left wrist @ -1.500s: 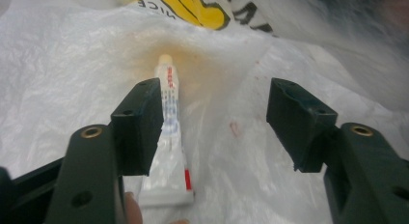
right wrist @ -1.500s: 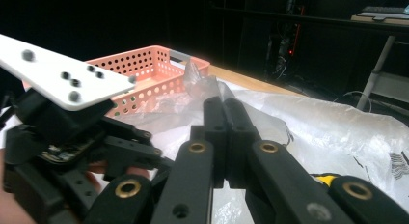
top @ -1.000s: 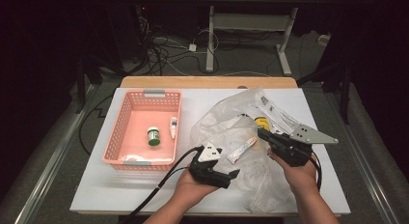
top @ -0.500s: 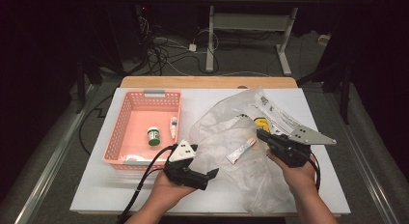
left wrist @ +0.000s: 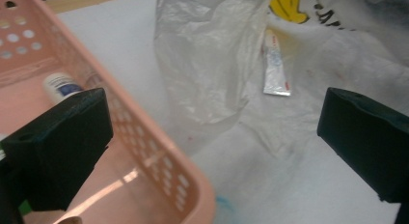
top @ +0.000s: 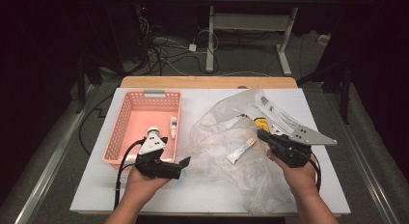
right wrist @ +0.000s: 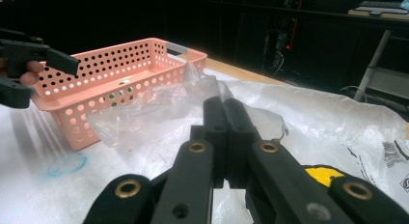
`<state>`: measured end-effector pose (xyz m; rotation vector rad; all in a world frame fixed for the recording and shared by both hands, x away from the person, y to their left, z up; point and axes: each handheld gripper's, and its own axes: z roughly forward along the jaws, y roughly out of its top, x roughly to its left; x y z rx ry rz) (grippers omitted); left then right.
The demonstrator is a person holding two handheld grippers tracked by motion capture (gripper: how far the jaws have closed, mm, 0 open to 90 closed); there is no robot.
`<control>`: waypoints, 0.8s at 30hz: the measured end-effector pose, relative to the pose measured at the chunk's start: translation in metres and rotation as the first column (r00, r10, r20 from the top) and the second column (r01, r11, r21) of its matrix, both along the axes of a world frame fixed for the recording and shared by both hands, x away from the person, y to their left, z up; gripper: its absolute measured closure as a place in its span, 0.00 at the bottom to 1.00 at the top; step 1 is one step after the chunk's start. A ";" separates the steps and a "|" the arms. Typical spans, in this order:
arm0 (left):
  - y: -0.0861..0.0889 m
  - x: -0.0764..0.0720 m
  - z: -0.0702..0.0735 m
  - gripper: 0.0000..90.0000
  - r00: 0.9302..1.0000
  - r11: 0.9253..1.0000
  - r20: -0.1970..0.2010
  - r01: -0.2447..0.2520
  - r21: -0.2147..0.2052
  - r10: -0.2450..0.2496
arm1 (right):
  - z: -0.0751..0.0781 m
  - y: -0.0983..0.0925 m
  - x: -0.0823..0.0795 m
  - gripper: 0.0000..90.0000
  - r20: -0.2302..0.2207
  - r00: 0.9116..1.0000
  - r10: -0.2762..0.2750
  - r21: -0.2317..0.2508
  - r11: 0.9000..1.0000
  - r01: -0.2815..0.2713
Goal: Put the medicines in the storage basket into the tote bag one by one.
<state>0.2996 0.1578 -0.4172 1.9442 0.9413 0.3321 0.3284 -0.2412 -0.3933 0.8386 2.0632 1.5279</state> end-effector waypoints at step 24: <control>0.059 0.011 -0.013 0.00 0.985 0.986 -0.061 -0.161 0.048 0.164 | -0.004 -0.001 0.002 1.00 -0.013 1.000 0.006 0.006 1.000 -0.006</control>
